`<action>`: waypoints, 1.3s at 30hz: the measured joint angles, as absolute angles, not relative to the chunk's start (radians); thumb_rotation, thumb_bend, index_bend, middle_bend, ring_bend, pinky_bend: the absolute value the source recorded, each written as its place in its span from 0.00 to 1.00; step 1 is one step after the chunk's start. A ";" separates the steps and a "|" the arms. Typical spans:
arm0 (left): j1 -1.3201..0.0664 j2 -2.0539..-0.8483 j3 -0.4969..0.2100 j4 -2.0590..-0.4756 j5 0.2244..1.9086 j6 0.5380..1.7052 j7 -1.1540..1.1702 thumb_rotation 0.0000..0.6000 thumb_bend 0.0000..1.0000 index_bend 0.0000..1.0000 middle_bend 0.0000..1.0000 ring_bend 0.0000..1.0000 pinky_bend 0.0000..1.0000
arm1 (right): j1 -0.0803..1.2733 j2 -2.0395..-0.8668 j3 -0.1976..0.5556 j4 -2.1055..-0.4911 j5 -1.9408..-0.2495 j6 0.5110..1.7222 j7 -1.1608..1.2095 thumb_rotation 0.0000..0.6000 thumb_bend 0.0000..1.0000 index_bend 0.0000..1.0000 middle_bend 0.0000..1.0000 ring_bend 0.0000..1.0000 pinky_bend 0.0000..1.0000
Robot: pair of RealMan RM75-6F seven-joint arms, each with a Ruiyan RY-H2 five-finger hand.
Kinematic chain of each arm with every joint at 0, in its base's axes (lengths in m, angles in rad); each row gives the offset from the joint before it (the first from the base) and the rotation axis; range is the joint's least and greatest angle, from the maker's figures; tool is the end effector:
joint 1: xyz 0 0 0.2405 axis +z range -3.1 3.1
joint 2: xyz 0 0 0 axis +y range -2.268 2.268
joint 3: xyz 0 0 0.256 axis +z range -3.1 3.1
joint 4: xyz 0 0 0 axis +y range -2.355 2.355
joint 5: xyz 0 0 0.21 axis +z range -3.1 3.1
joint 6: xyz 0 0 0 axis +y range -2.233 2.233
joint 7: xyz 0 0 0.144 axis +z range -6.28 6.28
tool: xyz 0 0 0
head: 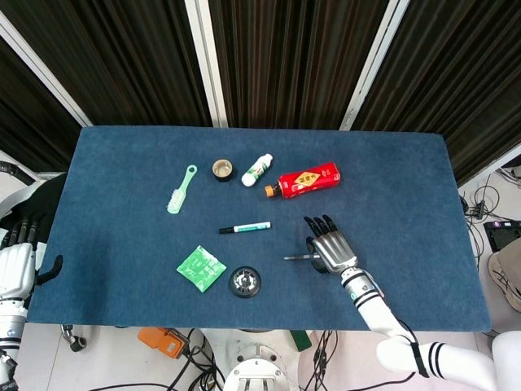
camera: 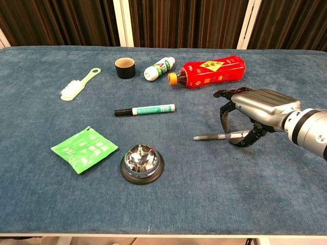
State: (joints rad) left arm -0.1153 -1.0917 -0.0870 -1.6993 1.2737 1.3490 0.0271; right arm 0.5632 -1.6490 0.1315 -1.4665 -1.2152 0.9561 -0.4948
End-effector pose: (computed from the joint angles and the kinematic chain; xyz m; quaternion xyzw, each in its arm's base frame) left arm -0.3229 0.1935 0.1568 -0.5438 -0.4713 -0.3439 0.6032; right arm -0.1795 -0.2872 -0.0545 0.7719 -0.3692 0.3151 0.4106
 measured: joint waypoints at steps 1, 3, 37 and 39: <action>-0.115 -1.092 -0.087 -1.699 1.274 1.349 0.027 1.00 0.34 0.09 0.00 0.07 0.13 | 0.567 -1.652 0.131 -1.464 -1.212 0.955 -0.498 1.00 0.49 0.58 0.08 0.12 0.00; -0.115 -1.092 -0.087 -1.699 1.274 1.350 0.026 1.00 0.34 0.09 0.00 0.07 0.13 | 0.573 -1.655 0.130 -1.461 -1.207 0.954 -0.502 1.00 0.49 0.58 0.08 0.12 0.00; -0.112 -1.088 -0.087 -1.700 1.276 1.354 0.007 1.00 0.34 0.11 0.00 0.07 0.13 | 0.808 -1.589 0.394 -1.605 -1.068 0.950 -0.539 1.00 0.60 0.68 0.08 0.15 0.01; -0.112 -1.086 -0.088 -1.700 1.275 1.354 0.002 1.00 0.34 0.11 0.00 0.07 0.13 | 0.840 -1.585 0.423 -1.615 -1.033 0.950 -0.561 1.00 0.60 0.68 0.08 0.15 0.01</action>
